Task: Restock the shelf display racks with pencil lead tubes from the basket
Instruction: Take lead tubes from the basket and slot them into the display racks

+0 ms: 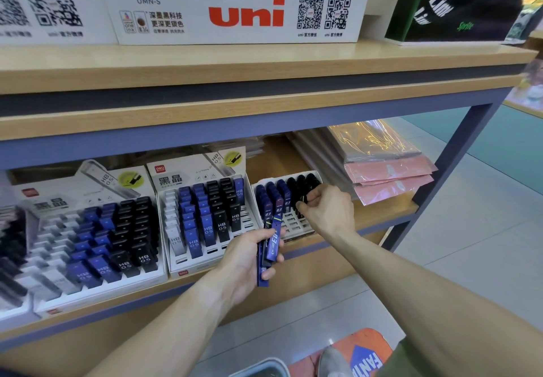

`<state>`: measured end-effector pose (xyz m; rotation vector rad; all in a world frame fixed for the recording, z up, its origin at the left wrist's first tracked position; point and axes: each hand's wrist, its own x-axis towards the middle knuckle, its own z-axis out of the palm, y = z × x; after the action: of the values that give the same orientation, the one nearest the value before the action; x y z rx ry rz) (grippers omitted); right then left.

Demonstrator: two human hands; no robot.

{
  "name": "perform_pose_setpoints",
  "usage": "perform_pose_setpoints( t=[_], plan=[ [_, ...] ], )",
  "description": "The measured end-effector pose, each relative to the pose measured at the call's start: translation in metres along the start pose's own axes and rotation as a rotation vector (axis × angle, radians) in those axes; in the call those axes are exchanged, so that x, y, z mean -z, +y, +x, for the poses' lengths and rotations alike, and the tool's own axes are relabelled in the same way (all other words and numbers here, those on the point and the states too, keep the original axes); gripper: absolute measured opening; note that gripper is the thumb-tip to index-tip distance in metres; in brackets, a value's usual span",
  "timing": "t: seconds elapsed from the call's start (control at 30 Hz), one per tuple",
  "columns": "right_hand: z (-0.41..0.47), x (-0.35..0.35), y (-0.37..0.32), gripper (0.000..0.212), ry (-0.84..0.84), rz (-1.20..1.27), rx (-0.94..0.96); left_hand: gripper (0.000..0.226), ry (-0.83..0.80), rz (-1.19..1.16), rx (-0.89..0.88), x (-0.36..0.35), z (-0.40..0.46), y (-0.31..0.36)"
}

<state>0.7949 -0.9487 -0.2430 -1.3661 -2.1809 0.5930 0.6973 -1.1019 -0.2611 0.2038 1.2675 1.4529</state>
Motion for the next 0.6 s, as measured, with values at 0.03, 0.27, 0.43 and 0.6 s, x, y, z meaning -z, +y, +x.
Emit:
perform_pose_setpoints(
  t=[0.03, 0.27, 0.43, 0.6],
  plan=[
    [0.0, 0.0, 0.001, 0.022, 0.004, -0.008, 0.007, 0.029, 0.001, 0.003, -0.001, 0.0, -0.001, 0.001],
    [0.0, 0.003, 0.001, 0.026, 0.019, 0.025, 0.034, 0.029, 0.009, 0.008, 0.001, -0.001, 0.0, 0.001],
    [0.002, 0.004, -0.001, 0.021, 0.018, 0.054, 0.013, 0.029, 0.003, 0.013, 0.004, -0.002, 0.002, 0.0],
    [0.013, 0.008, 0.002, 0.024, -0.035, 0.179, -0.13, 0.028, -0.003, 0.011, 0.016, -0.001, 0.005, -0.001]
  ],
)
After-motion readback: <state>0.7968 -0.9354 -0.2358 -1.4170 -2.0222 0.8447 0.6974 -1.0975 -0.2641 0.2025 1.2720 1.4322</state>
